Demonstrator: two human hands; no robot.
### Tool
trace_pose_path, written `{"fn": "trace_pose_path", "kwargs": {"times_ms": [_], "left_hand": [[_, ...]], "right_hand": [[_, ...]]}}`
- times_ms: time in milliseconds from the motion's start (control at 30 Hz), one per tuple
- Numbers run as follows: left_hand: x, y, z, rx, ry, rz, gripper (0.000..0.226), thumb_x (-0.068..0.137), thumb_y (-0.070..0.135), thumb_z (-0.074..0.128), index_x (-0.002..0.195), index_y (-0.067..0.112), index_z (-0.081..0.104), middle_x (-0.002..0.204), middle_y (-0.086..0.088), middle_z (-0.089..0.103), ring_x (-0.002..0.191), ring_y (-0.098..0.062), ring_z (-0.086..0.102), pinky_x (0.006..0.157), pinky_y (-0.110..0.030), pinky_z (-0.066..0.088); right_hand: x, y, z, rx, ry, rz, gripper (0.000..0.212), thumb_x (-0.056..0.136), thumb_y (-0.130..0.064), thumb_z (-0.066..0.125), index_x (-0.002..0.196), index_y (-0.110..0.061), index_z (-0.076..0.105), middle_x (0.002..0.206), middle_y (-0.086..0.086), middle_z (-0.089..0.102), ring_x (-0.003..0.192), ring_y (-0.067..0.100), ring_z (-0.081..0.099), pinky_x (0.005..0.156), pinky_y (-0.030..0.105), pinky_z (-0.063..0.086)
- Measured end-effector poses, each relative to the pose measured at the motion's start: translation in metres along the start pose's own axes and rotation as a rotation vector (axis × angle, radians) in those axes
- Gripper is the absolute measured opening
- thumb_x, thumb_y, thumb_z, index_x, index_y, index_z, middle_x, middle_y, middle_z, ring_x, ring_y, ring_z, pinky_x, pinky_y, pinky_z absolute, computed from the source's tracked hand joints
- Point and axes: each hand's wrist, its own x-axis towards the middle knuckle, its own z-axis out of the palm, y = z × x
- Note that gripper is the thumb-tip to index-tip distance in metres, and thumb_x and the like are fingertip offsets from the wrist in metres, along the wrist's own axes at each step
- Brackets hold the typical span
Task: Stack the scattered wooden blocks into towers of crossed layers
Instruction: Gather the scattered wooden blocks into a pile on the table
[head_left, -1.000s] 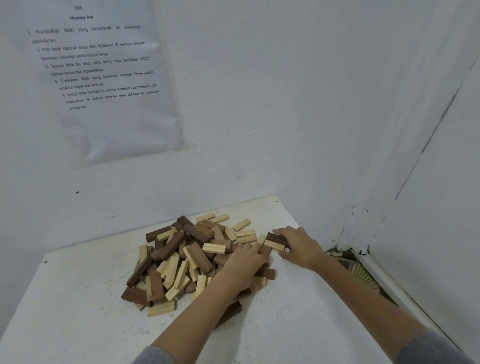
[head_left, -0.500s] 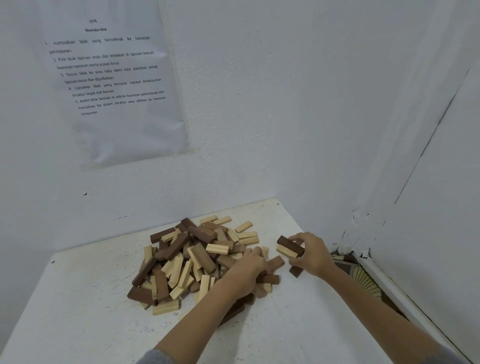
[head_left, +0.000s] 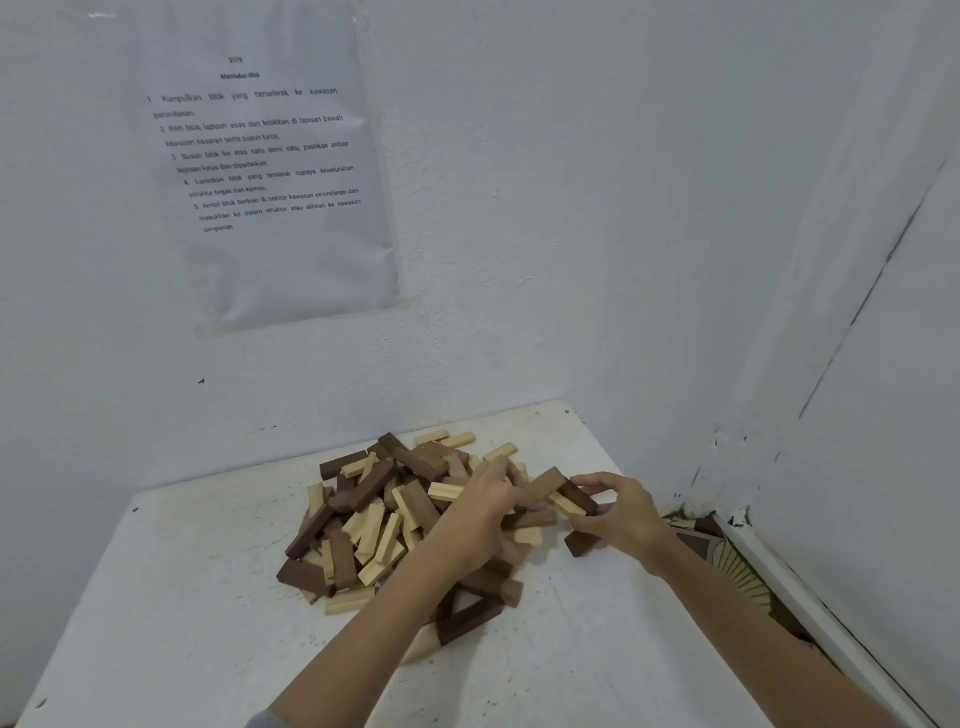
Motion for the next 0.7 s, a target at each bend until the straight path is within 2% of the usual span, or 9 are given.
{"fn": "trace_pose_path", "kwargs": {"times_ms": [100,167,200,300,367,433,467,567,700], "left_hand": [[-0.009,-0.004,-0.023,-0.129,0.104,-0.106,0.035,0.071,0.012,0.083,0.103,0.017,0.07,0.113,-0.005,0.044,0.097,-0.013,0.037,0.083,-0.023,0.035],[-0.02,-0.015,-0.037,-0.173,0.154,-0.178,0.035,0.068,0.016,0.086,0.085,0.029,0.057,0.112,0.002,0.043,0.099,-0.01,0.04,0.084,-0.023,0.037],[-0.026,-0.022,-0.043,-0.126,0.17,-0.193,0.039,0.067,0.019,0.087,0.083,0.032,0.053,0.112,0.004,0.043,0.1,-0.01,0.041,0.086,-0.02,0.035],[-0.047,-0.047,-0.054,-0.153,0.279,-0.279,0.035,0.065,0.016,0.088,0.09,0.017,0.063,0.106,-0.001,0.049,0.097,-0.017,0.049,0.078,-0.017,0.039],[-0.057,-0.062,-0.057,-0.161,0.352,-0.322,0.032,0.065,0.012,0.087,0.092,0.006,0.071,0.096,-0.001,0.051,0.092,-0.02,0.051,0.072,-0.015,0.043],[-0.066,-0.072,-0.056,-0.171,0.392,-0.349,0.031,0.066,0.011,0.086,0.093,0.006,0.074,0.086,0.009,0.05,0.093,-0.022,0.05,0.076,-0.025,0.046],[-0.069,-0.076,-0.053,-0.186,0.408,-0.357,0.032,0.067,0.01,0.085,0.097,0.008,0.074,0.086,0.012,0.049,0.095,-0.022,0.05,0.079,-0.027,0.047],[-0.077,-0.085,-0.038,-0.249,0.434,-0.401,0.043,0.075,0.012,0.08,0.116,0.014,0.067,0.105,0.004,0.051,0.103,-0.016,0.048,0.088,-0.012,0.039],[-0.088,-0.099,-0.021,-0.169,0.483,-0.4,0.052,0.082,0.03,0.076,0.13,0.021,0.058,0.125,0.003,0.058,0.117,-0.015,0.048,0.1,-0.026,0.036]], "right_hand": [[-0.005,-0.018,0.013,0.104,-0.042,-0.012,0.047,0.072,0.001,0.08,0.113,-0.016,0.066,0.108,0.003,0.061,0.08,0.021,0.072,0.05,0.03,0.056],[-0.006,-0.032,0.024,0.139,-0.057,-0.037,0.048,0.072,0.0,0.08,0.116,-0.015,0.066,0.111,0.005,0.062,0.082,0.02,0.072,0.053,0.03,0.056],[-0.006,-0.04,0.03,0.152,-0.059,-0.048,0.049,0.072,0.0,0.08,0.116,-0.015,0.065,0.111,0.005,0.062,0.084,0.02,0.071,0.055,0.031,0.057],[-0.004,-0.065,0.054,0.174,-0.065,-0.08,0.05,0.07,-0.004,0.084,0.115,-0.015,0.066,0.108,0.003,0.061,0.088,0.026,0.07,0.065,0.039,0.061],[-0.002,-0.079,0.074,0.15,-0.07,-0.1,0.048,0.069,-0.005,0.084,0.113,-0.016,0.066,0.105,0.002,0.06,0.087,0.027,0.07,0.059,0.033,0.06],[0.002,-0.087,0.096,0.11,-0.06,-0.115,0.045,0.07,-0.005,0.084,0.109,-0.018,0.065,0.099,-0.003,0.059,0.087,0.023,0.067,0.052,0.025,0.056],[0.003,-0.088,0.106,0.085,-0.046,-0.131,0.044,0.07,-0.006,0.084,0.107,-0.02,0.064,0.095,-0.007,0.058,0.088,0.02,0.066,0.056,0.025,0.057],[0.005,-0.086,0.13,-0.031,0.023,-0.235,0.039,0.072,-0.009,0.083,0.106,-0.015,0.066,0.091,-0.013,0.062,0.088,0.008,0.062,0.072,0.015,0.05],[0.0,-0.08,0.146,-0.178,0.067,-0.345,0.039,0.08,-0.017,0.077,0.118,-0.014,0.066,0.11,0.0,0.063,0.101,0.011,0.056,0.084,0.016,0.044]]}}
